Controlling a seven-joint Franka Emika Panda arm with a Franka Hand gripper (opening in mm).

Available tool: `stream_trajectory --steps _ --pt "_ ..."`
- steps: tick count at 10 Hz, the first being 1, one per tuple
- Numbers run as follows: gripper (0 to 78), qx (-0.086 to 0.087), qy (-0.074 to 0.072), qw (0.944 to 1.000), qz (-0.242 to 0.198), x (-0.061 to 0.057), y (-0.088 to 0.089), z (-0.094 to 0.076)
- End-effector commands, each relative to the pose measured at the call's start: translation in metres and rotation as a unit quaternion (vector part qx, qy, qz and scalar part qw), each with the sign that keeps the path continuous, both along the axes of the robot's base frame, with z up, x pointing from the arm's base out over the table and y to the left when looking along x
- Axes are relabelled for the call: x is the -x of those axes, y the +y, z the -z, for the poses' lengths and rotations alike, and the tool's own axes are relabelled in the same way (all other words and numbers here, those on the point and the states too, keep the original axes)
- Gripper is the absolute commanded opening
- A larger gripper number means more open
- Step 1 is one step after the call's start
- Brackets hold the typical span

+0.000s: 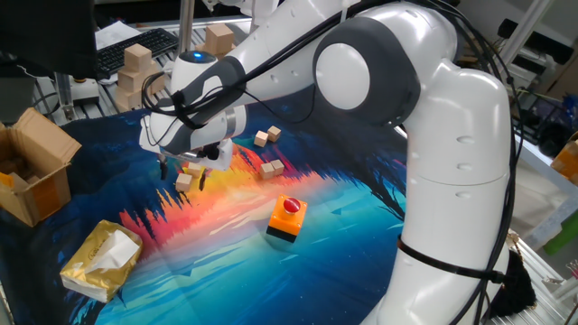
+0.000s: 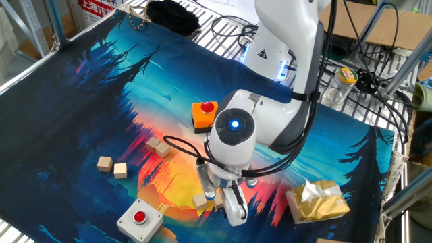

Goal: Stack the blocks into a pyramid shape

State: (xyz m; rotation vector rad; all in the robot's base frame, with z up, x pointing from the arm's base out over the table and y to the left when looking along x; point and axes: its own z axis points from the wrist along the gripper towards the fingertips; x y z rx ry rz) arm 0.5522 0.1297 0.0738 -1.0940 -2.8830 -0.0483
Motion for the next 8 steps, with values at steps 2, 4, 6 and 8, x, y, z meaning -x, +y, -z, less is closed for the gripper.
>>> stream_trajectory --steps 2,4,6,8 --pt "77.2 0.006 -0.004 1.0 -0.004 -0.0019 -0.0012 -0.0001" --pt "77.2 0.007 -0.007 0.9999 -0.008 -0.0021 -0.0014 0.0001" --pt "77.2 0.007 -0.01 0.9999 -0.01 -0.0025 -0.002 0.0006" --pt "1.1 0.007 -0.01 0.9999 -0.01 -0.0026 -0.0021 0.0007"
